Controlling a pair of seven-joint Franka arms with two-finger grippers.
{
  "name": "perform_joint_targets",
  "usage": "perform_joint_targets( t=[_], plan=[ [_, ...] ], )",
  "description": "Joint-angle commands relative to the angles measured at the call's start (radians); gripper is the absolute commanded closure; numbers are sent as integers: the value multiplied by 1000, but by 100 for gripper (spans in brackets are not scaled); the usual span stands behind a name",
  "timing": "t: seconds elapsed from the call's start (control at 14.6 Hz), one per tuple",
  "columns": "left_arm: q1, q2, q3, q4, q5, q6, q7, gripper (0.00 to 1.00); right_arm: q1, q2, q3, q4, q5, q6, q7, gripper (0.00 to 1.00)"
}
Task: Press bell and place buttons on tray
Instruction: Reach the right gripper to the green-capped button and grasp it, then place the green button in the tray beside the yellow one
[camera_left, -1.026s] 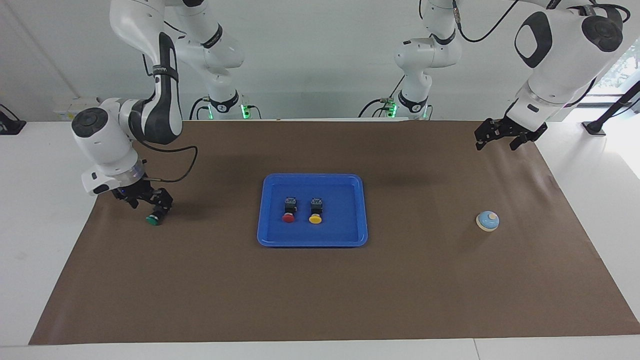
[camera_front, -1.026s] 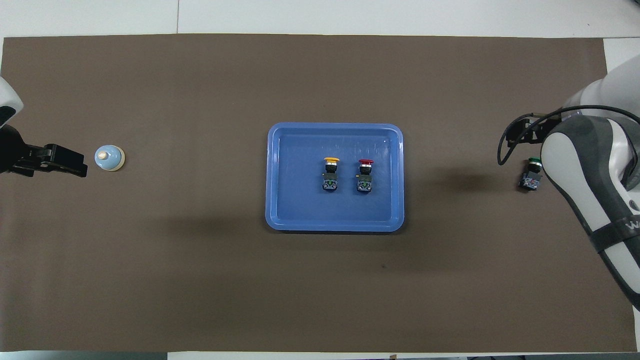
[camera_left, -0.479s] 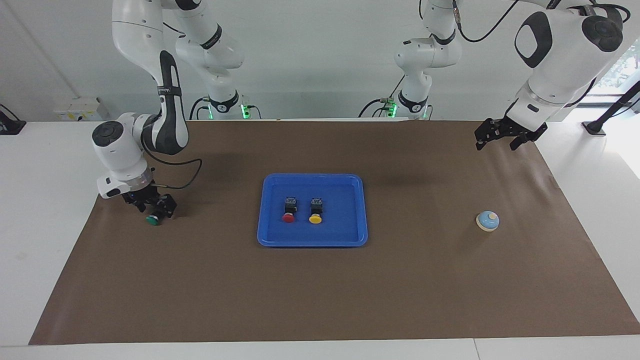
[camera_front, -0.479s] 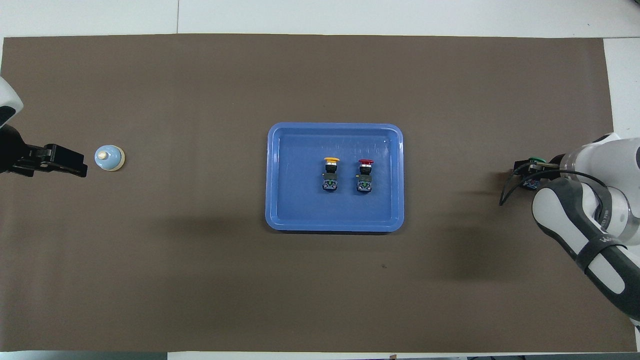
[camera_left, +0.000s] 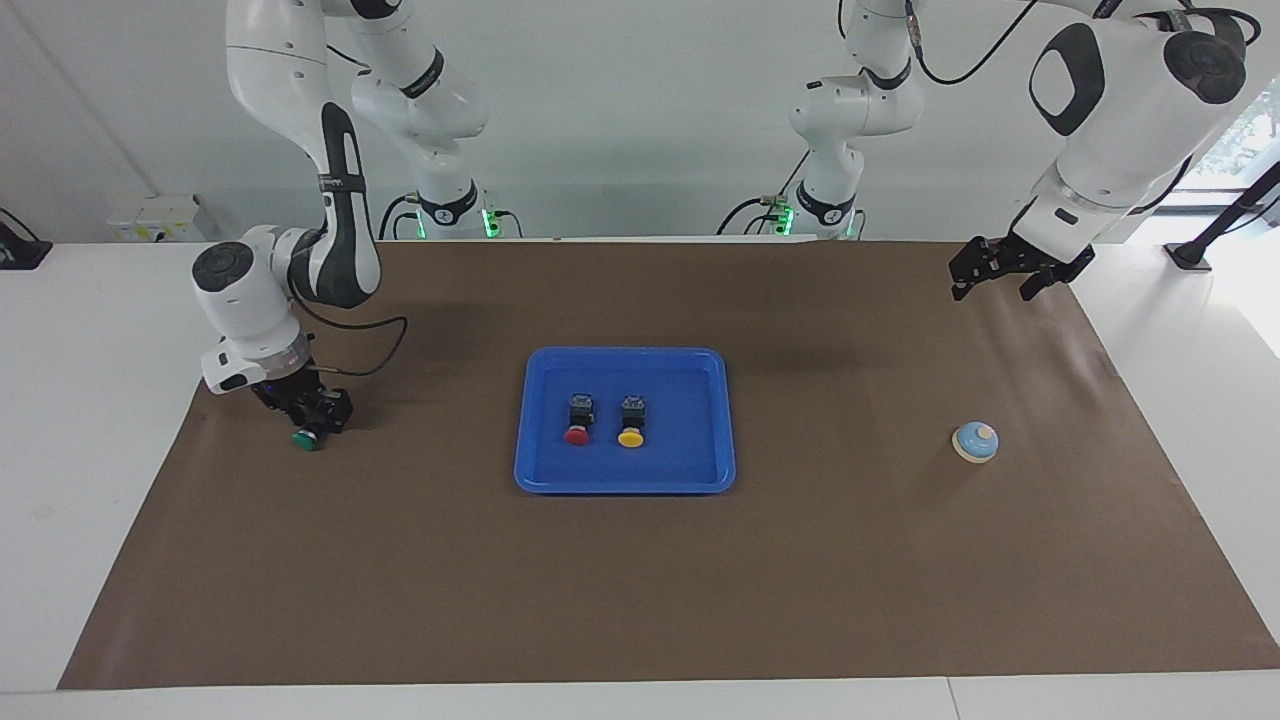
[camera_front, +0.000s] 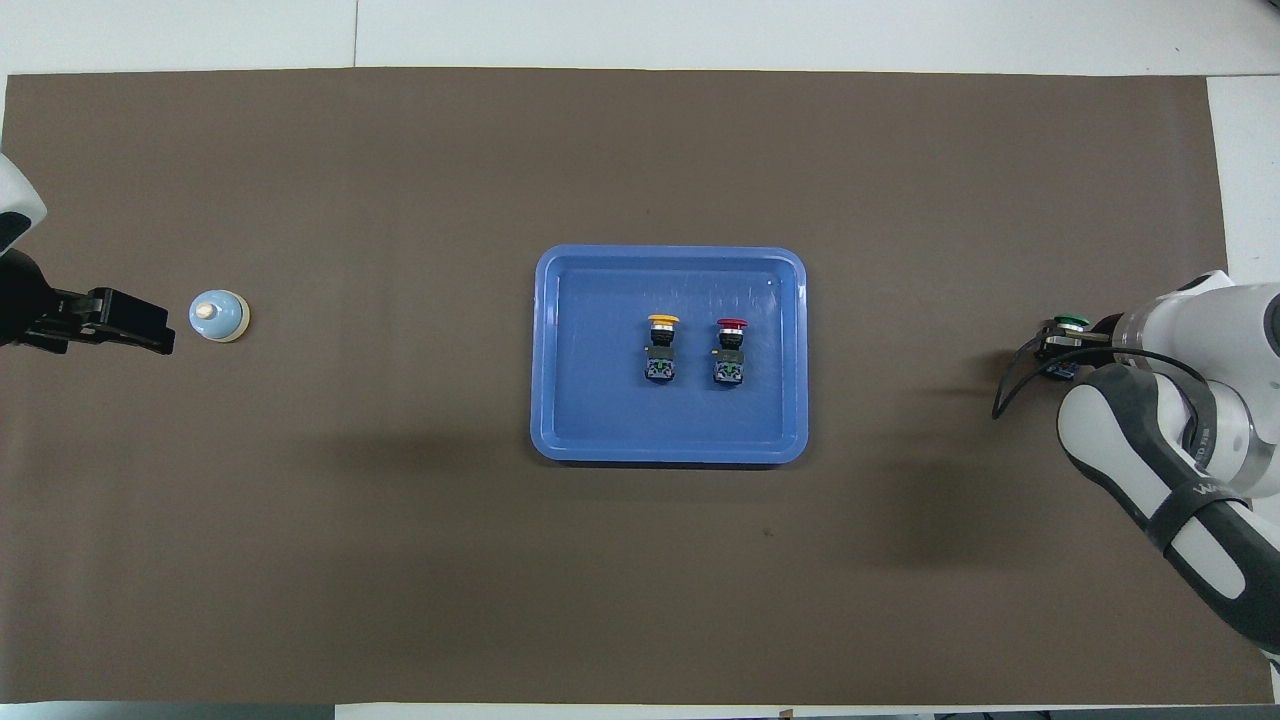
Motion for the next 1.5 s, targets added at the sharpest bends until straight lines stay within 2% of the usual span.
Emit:
perform_joint_targets(
  t=[0.0, 0.27, 0.41, 0.62, 0.82, 1.09, 1.44],
  plan=[
    [4, -19, 0, -14, 6, 12, 6, 0, 26, -19, 10, 48, -5, -96, -25, 100],
    [4, -19, 0, -14, 6, 14, 6, 0, 167, -3, 8, 298, 5, -395, 68, 100],
    [4, -19, 1, -14, 6, 12, 6, 0, 272, 44, 8, 457, 11, -553, 143, 100],
    [4, -19, 1, -14, 6, 12, 6, 0, 434, 87, 8, 604, 31, -667, 320, 100],
    [4, -19, 1, -14, 6, 12, 6, 0, 589, 140, 8, 688, 46, -681, 439, 100],
    [4, -19, 0, -14, 6, 12, 6, 0, 747, 343, 8, 893, 55, -689, 610, 100],
    [4, -19, 1, -14, 6, 12, 6, 0, 849, 455, 8, 905, 61, -516, 661, 100]
  ],
)
